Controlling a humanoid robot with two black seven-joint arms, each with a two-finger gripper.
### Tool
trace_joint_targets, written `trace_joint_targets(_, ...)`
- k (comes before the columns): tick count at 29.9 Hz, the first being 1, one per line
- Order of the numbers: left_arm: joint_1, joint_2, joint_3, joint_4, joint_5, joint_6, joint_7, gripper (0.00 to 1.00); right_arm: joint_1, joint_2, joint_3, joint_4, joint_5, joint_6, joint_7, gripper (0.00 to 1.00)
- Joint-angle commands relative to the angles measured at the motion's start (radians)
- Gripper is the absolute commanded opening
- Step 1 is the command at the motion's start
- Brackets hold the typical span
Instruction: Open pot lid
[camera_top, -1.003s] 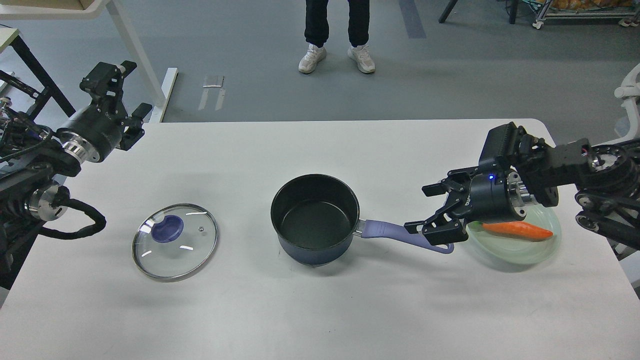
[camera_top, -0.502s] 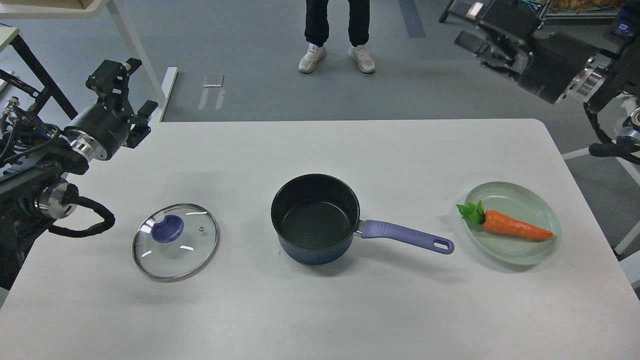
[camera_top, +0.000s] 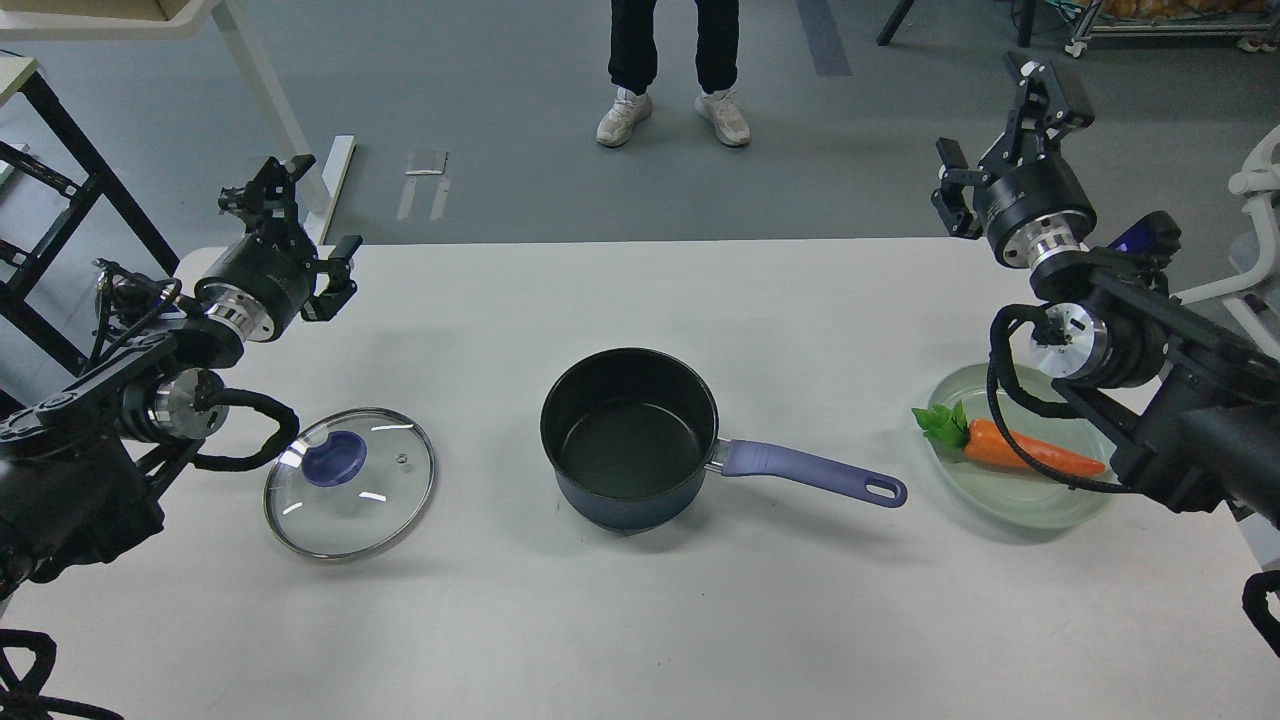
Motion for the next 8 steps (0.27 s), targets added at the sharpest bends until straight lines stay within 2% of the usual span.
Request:
trace_joint_targets(1,0.013,-0.025,-0.018,0.034,0.000,-0.021,0.013,0.99,-0.032,0.030,0.002,0.001,0.000,0.002,0.000,0.99)
trace_joint_targets(8,0.013,-0.042,-0.027,0.040,0.000,-0.026,0.013,0.99,-0.037,0.070,-0.001,-0.002,0.000,-0.001,0.000,0.99)
